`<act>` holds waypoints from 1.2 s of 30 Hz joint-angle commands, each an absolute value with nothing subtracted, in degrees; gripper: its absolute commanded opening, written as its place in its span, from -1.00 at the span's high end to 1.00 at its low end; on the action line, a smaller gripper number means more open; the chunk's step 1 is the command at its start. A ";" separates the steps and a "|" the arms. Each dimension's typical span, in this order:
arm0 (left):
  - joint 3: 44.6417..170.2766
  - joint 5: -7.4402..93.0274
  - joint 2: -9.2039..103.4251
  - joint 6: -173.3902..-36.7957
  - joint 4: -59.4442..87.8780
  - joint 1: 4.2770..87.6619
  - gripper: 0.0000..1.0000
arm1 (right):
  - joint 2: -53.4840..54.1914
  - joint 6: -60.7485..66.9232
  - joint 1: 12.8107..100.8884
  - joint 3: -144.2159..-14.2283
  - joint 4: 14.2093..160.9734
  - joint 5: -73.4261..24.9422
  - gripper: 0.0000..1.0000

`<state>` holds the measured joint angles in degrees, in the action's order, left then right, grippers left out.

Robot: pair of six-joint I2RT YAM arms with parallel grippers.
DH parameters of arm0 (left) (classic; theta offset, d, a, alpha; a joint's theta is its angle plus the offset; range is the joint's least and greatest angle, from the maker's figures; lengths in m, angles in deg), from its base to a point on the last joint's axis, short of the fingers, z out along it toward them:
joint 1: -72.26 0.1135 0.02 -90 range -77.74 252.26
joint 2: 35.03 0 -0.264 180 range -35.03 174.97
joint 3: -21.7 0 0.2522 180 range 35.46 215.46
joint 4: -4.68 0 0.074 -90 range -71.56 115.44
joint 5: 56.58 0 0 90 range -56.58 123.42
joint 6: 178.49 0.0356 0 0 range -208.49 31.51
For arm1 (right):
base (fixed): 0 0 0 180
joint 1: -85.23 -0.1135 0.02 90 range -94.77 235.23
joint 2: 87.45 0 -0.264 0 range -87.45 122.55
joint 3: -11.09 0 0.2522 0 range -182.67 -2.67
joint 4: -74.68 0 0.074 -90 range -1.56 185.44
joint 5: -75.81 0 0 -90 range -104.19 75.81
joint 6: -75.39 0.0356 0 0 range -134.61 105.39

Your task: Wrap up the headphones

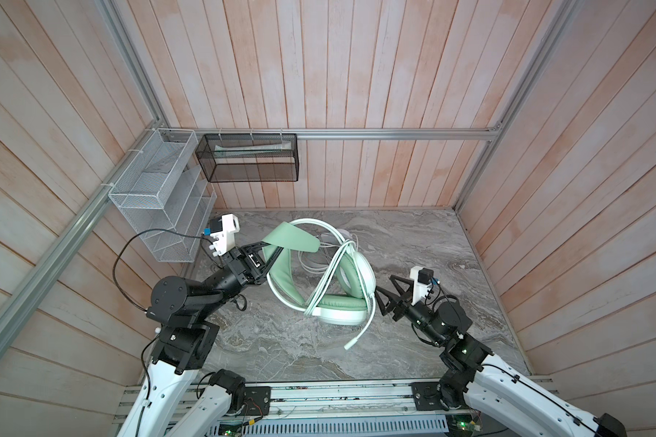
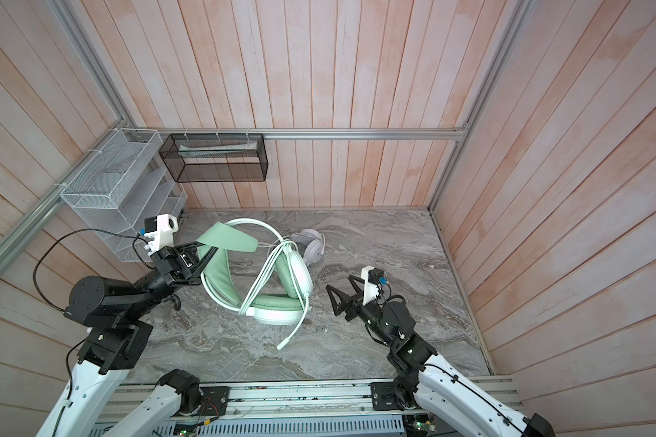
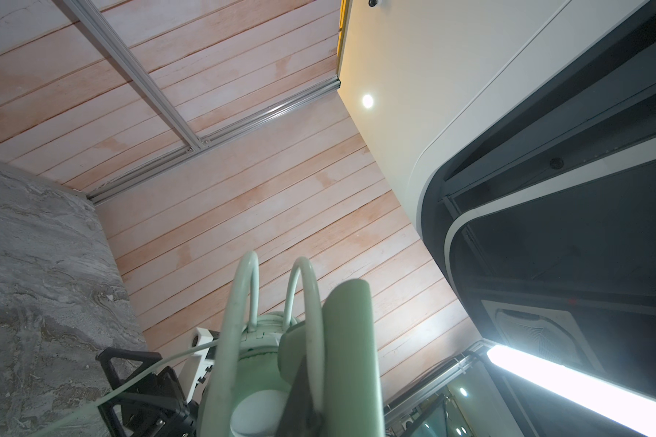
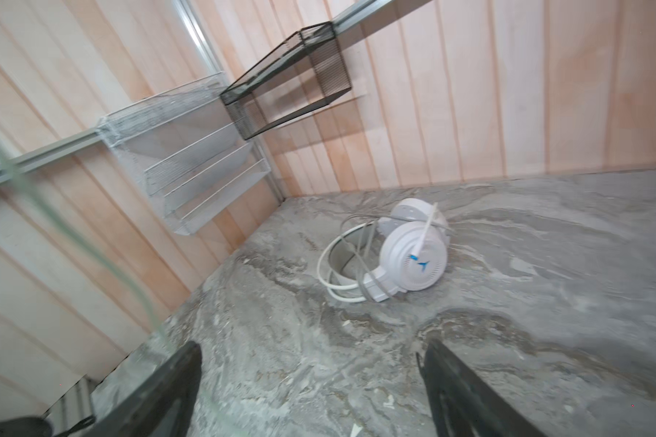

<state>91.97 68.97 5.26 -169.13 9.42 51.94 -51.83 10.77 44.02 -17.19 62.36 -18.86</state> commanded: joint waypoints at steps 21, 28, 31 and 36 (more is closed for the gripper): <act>96.79 64.89 4.00 -169.63 7.79 51.91 1.00 | -2.74 6.86 30.44 -17.96 15.59 -25.74 -0.69; 96.44 65.06 4.16 -168.75 7.88 51.87 1.00 | -14.50 4.66 30.52 -12.37 25.31 -14.89 -0.71; 95.63 65.33 4.62 -169.38 6.35 51.87 1.00 | -18.16 4.42 30.19 -11.90 27.64 -18.32 -0.72; 95.11 65.07 4.83 -169.54 5.68 51.87 1.00 | -13.86 1.54 24.05 -15.45 27.70 -15.67 -0.72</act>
<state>94.29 67.01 5.44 -168.47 11.06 51.94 -16.75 4.15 26.67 -12.95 25.57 -17.68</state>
